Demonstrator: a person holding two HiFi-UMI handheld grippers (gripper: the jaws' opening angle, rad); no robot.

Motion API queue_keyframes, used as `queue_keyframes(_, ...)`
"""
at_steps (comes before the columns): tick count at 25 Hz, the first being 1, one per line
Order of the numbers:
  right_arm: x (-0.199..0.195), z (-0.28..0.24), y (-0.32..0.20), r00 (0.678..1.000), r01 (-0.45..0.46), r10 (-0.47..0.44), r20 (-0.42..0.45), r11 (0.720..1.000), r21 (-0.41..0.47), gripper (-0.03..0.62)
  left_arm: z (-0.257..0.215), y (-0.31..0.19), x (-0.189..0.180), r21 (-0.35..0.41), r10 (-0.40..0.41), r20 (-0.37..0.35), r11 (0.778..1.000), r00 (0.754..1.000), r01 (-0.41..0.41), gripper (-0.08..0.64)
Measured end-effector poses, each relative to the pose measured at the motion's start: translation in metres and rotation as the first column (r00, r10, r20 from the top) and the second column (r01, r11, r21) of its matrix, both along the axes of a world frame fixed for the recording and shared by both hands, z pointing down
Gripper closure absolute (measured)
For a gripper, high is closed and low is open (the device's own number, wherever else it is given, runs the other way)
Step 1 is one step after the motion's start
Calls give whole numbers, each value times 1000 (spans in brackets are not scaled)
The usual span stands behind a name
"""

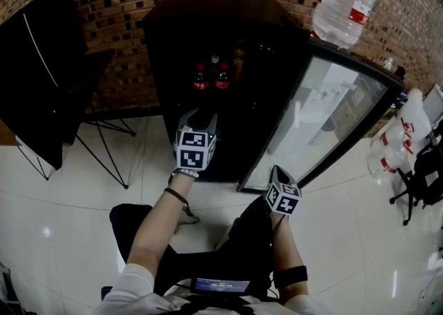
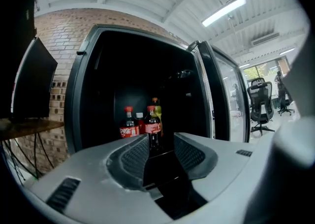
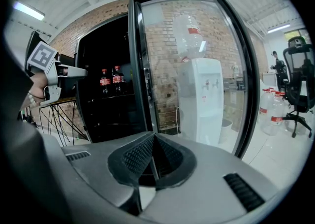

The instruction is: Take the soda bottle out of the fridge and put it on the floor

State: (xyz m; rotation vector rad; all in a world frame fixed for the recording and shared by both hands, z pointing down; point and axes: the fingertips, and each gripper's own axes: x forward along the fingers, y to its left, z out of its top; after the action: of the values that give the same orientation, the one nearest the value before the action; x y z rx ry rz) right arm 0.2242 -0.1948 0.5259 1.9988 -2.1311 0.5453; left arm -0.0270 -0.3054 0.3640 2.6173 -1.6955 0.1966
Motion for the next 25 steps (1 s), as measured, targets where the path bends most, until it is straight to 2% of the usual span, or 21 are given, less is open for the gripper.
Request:
queue_keyframes(4, 0, 0, -1, 1000, 0, 0, 8, 1000, -2, 577, -21, -30, 13, 5, 8, 6, 1000, 1000, -8, 389)
queue_keyframes(7, 1, 0, -2, 1000, -1, 1, 12, 1000, -5, 577, -33, -53, 24, 9, 9, 26, 1000, 1000, -9, 347)
queue_keyframes(12, 1, -4, -3, 1000, 2, -2, 18, 1000, 3, 575, -47, -92, 37, 15, -12, 27, 1000, 1000, 12, 322)
queue_keyframes(25, -2, -9, -6, 999, 13, -13, 32, 1000, 9, 575, -37, -164, 54, -53, -62, 55, 996, 997, 65, 316)
